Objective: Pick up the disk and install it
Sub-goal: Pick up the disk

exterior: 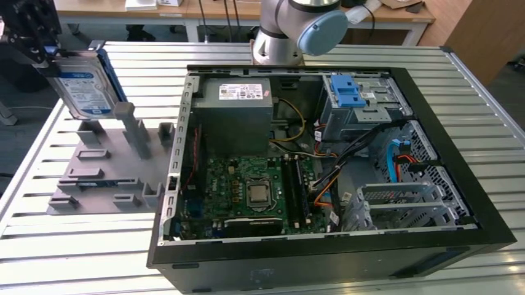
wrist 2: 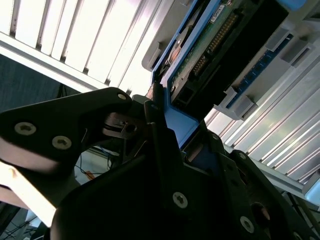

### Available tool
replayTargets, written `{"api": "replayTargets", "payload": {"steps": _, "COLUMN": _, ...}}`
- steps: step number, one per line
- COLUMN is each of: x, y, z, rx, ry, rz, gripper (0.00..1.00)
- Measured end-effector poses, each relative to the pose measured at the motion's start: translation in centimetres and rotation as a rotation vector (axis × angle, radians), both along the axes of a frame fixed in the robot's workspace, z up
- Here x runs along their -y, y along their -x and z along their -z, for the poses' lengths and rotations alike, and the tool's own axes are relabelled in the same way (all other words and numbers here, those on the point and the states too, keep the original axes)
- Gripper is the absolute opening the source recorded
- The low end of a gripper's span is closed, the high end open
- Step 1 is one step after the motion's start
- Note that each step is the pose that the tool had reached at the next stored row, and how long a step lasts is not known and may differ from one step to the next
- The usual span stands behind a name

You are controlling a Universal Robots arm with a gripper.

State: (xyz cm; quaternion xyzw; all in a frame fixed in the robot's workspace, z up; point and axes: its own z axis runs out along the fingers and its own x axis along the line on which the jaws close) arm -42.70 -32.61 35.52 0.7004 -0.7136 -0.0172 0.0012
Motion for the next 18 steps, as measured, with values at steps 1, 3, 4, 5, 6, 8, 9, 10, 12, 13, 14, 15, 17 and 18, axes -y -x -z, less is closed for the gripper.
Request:
{"api": "replayTargets", "payload": {"steps": 1, "x": 0.0, "y": 0.0, "z": -0.08, "rx": -0.0001, "ry": 0.0, "rz": 0.0, "gripper": 0.36}}
{"api": "replayTargets", "payload": {"steps": 3, "x": 0.0, "y": 0.0, "z": -0.23, "rx": 0.0001, "ry": -0.0001, "rz": 0.0, "gripper": 0.36}}
{"api": "replayTargets", "payload": {"steps": 4, "x": 0.0, "y": 0.0, "z": -0.29, "rx": 0.0002, "ry": -0.0003, "rz": 0.0, "gripper": 0.36}}
{"api": "replayTargets", "payload": {"steps": 5, "x": 0.0, "y": 0.0, "z": -0.33, "rx": 0.0001, "ry": -0.0003, "rz": 0.0, "gripper": 0.36}}
{"api": "replayTargets", "payload": {"steps": 6, "x": 0.0, "y": 0.0, "z": -0.39, "rx": 0.0, "ry": -0.0003, "rz": 0.0, "gripper": 0.36}}
{"api": "replayTargets", "payload": {"steps": 8, "x": 0.0, "y": 0.0, "z": -0.47, "rx": 0.0001, "ry": -0.0006, "rz": 0.0, "gripper": 0.36}}
{"api": "replayTargets", "payload": {"steps": 9, "x": 0.0, "y": 0.0, "z": -0.5, "rx": 0.0002, "ry": -0.0009, "rz": 0.0, "gripper": 0.36}}
{"api": "replayTargets", "payload": {"steps": 10, "x": 0.0, "y": 0.0, "z": -0.55, "rx": 0.0001, "ry": -0.001, "rz": 0.0, "gripper": 0.36}}
{"api": "replayTargets", "payload": {"steps": 12, "x": 0.0, "y": 0.0, "z": -0.61, "rx": 0.0002, "ry": -0.0013, "rz": 0.0, "gripper": 0.36}}
{"api": "replayTargets", "payload": {"steps": 13, "x": 0.0, "y": 0.0, "z": -0.65, "rx": 0.0001, "ry": -0.0014, "rz": 0.0, "gripper": 0.36}}
{"api": "replayTargets", "payload": {"steps": 14, "x": 0.0, "y": 0.0, "z": -0.68, "rx": 0.0001, "ry": -0.0016, "rz": 0.0, "gripper": 0.36}}
{"api": "replayTargets", "payload": {"steps": 15, "x": 0.0, "y": 0.0, "z": -0.72, "rx": 0.0001, "ry": -0.0017, "rz": 0.0, "gripper": 0.36}}
{"api": "replayTargets", "payload": {"steps": 17, "x": 0.0, "y": 0.0, "z": -0.74, "rx": 0.0003, "ry": -0.002, "rz": 0.0, "gripper": 0.36}}
{"api": "replayTargets", "payload": {"steps": 18, "x": 0.0, "y": 0.0, "z": -0.76, "rx": 0.0002, "ry": -0.0019, "rz": 0.0, "gripper": 0.36}}
